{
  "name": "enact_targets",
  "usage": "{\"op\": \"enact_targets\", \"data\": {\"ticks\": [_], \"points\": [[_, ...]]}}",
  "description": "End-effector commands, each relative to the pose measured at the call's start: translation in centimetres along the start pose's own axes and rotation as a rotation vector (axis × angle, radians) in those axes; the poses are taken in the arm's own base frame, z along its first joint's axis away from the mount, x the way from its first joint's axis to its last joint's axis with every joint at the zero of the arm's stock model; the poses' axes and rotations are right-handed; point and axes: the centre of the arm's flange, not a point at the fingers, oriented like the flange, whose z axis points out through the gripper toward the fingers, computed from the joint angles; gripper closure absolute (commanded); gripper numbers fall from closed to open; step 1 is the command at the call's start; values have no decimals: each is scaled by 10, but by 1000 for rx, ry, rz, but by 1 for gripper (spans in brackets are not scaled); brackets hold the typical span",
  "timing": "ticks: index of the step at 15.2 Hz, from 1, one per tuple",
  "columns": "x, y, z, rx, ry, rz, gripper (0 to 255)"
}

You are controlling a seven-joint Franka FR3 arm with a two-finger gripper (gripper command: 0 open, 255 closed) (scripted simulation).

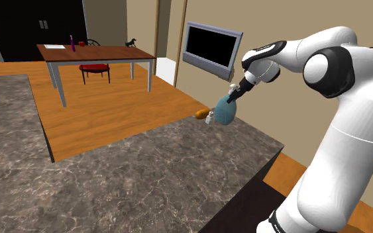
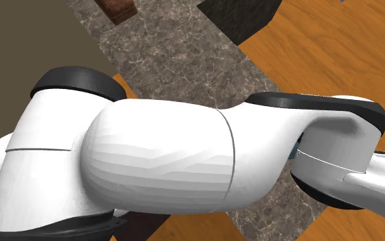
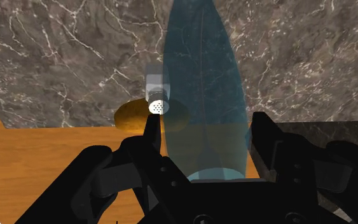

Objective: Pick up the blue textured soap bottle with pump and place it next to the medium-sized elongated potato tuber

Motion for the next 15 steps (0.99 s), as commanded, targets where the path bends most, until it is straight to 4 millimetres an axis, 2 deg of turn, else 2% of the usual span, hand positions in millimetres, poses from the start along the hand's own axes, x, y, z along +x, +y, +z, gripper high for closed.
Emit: {"op": "enact_targets", "data": {"ticks": [1, 14, 15], "points": [[-4, 1, 11, -1, 1, 0, 255], [-30, 9, 76, -1, 1, 0, 255], [-30, 9, 76, -1, 1, 0, 255]]}}
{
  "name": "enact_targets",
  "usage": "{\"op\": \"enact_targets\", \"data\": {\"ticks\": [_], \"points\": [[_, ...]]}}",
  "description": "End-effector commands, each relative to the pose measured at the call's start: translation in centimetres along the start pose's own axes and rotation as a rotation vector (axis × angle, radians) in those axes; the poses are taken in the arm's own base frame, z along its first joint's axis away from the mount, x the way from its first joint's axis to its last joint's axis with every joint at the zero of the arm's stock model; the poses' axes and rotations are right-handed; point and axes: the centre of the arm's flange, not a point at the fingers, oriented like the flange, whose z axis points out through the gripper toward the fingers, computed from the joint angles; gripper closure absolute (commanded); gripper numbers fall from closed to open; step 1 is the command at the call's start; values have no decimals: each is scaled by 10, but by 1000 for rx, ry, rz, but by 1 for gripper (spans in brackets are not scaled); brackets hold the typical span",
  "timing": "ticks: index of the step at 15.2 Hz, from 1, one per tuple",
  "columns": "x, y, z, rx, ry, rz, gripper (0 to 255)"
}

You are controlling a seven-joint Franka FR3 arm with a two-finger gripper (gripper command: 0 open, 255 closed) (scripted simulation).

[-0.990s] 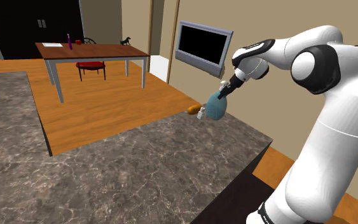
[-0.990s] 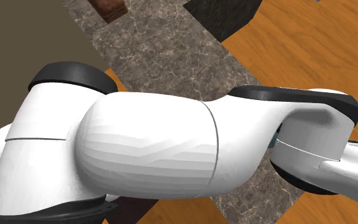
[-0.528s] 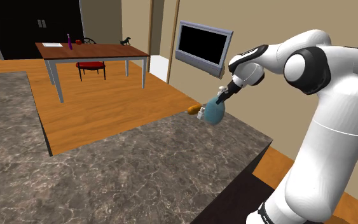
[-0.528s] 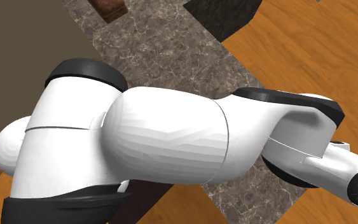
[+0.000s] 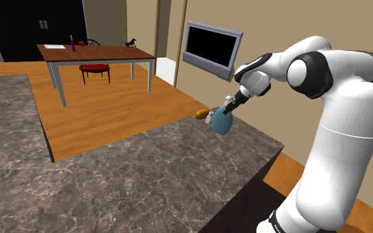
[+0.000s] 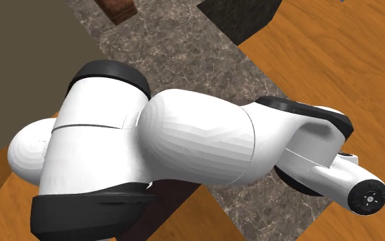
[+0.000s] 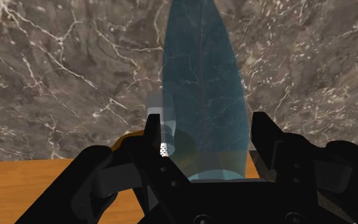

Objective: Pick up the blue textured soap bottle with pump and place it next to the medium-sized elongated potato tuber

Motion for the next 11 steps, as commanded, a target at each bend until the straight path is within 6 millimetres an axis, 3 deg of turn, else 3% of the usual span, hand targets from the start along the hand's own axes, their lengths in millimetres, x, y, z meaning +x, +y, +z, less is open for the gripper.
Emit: {"op": "enact_targets", "data": {"ticks": [1, 7, 8, 11], "points": [[0, 0, 3, -1, 1, 0, 255], [0, 0, 3, -1, 1, 0, 255], [-1, 0, 3, -1, 1, 0, 0], [-1, 0, 3, -1, 1, 0, 0]]}}
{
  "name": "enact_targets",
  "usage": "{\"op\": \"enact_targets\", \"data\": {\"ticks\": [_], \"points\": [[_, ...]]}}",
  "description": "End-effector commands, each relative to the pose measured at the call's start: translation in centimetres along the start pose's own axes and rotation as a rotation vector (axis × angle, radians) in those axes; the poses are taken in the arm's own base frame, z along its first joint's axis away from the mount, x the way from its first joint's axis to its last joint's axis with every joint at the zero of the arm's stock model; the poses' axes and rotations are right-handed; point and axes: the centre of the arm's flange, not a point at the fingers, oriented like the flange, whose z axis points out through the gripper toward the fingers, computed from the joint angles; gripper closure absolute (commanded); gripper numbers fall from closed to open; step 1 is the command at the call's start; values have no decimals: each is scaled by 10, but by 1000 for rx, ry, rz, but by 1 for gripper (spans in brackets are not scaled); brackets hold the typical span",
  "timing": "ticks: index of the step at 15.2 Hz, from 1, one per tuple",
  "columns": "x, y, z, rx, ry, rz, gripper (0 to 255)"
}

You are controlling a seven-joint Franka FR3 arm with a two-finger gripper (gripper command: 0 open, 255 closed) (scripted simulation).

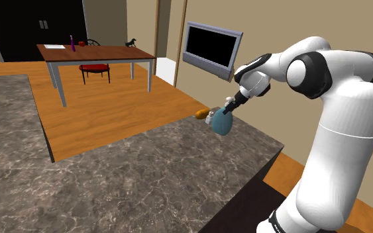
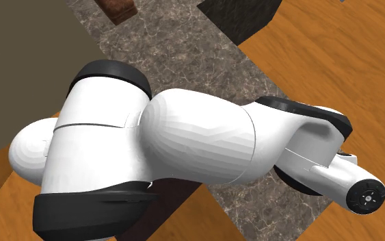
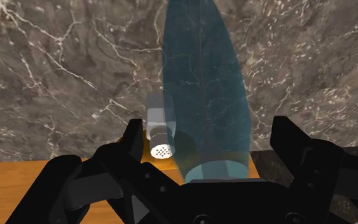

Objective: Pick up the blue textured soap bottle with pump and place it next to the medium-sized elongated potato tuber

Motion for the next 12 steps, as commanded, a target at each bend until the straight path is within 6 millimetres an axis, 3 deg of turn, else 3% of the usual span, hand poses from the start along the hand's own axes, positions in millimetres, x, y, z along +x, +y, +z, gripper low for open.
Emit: {"op": "enact_targets", "data": {"ticks": [1, 2, 6, 12], "points": [[0, 0, 0, 0, 0, 0, 0], [0, 0, 0, 0, 0, 0, 0], [0, 0, -50, 0, 0, 0, 0], [0, 0, -50, 0, 0, 0, 0]]}}
